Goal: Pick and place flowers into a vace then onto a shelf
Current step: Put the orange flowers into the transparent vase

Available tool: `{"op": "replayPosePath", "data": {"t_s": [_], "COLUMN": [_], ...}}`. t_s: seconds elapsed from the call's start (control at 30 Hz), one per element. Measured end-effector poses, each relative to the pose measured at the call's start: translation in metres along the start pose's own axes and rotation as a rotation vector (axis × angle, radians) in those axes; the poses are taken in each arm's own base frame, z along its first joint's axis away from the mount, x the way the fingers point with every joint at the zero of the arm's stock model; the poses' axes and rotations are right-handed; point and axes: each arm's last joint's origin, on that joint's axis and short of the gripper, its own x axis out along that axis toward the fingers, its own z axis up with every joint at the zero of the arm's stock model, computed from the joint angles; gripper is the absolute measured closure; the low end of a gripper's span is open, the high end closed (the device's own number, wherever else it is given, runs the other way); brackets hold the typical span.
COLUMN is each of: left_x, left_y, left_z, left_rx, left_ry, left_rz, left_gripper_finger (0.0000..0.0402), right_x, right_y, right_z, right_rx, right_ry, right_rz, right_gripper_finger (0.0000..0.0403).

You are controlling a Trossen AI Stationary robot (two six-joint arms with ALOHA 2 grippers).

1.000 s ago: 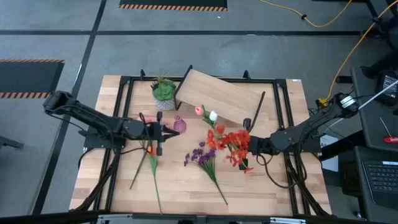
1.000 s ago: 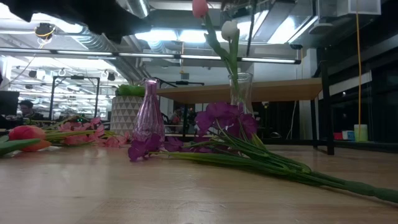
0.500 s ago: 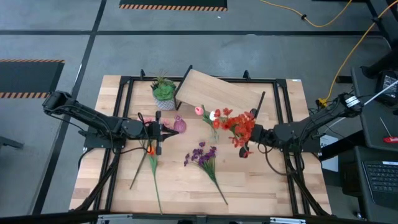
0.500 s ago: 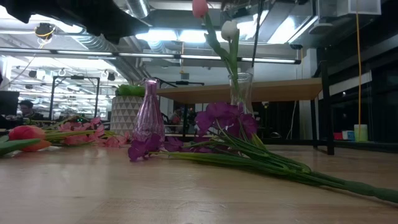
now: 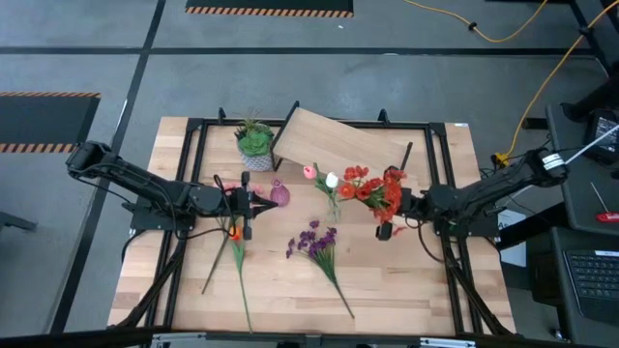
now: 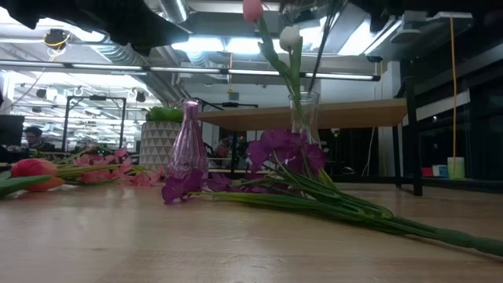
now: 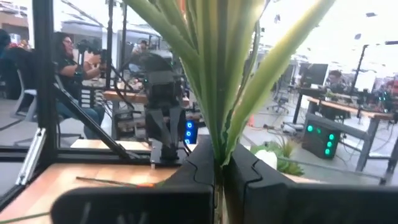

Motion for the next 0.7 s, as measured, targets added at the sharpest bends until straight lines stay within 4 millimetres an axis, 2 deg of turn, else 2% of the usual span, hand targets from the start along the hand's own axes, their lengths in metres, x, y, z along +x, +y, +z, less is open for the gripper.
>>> {"op": "replayPosePath", "data": {"t_s": [0.7], "left_x": [0.0], "left_y": [0.0], "left_z": [-0.001], "left_rx": [0.006], "left_ry": [0.007], "left_rz": [-0.001], "left_gripper_finger": [0.0397], "right_x": [0.018], "right_y": [0.005], "right_z": [-0.036], "right_rx": [0.0], "right_ry": [0.12], "right_rz": [0.011], "right_gripper_finger": [0.0399]}}
